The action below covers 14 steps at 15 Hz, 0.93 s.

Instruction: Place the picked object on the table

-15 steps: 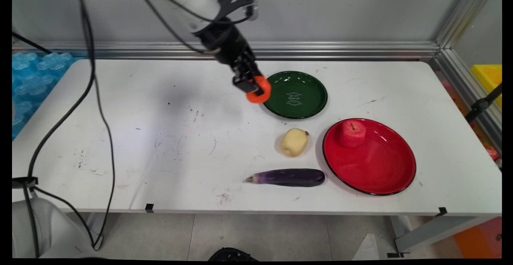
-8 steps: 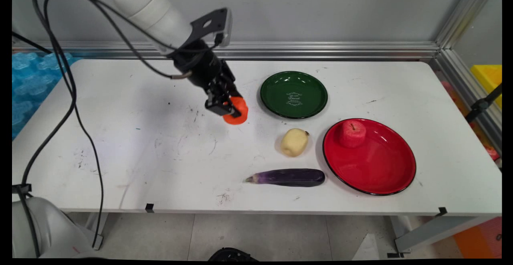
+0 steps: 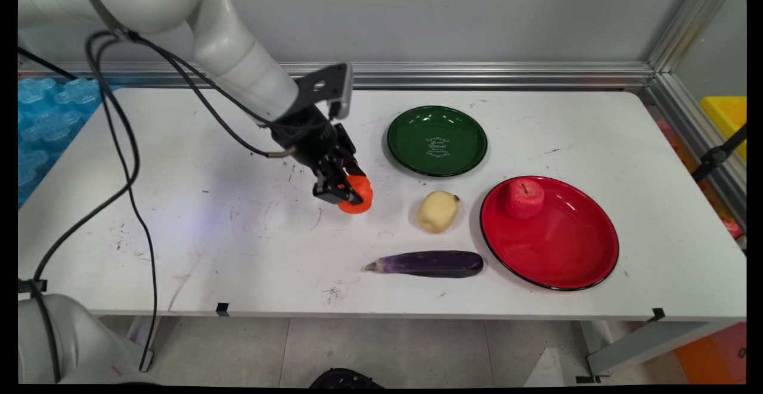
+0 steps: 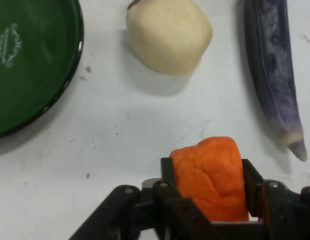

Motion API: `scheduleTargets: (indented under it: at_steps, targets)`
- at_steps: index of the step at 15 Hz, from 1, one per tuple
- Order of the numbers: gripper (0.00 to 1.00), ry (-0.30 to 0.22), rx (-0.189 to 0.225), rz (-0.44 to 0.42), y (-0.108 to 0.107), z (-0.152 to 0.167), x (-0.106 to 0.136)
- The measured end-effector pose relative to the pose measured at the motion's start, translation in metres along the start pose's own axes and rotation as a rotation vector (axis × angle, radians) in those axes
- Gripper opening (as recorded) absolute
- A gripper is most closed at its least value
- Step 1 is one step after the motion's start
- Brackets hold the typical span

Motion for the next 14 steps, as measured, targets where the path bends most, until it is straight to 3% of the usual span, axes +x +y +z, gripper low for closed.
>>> scheduleTargets:
  at_steps: [9,10,14]
  targets:
    - [0.00,0.007,-0.007,0.039,-0.016,0.062,0.001]
    - [1.00,0.010,-0.008,0.044,-0.018,0.065,0.001]
    - [1.00,0.028,-0.014,0.073,-0.021,0.067,0.001]
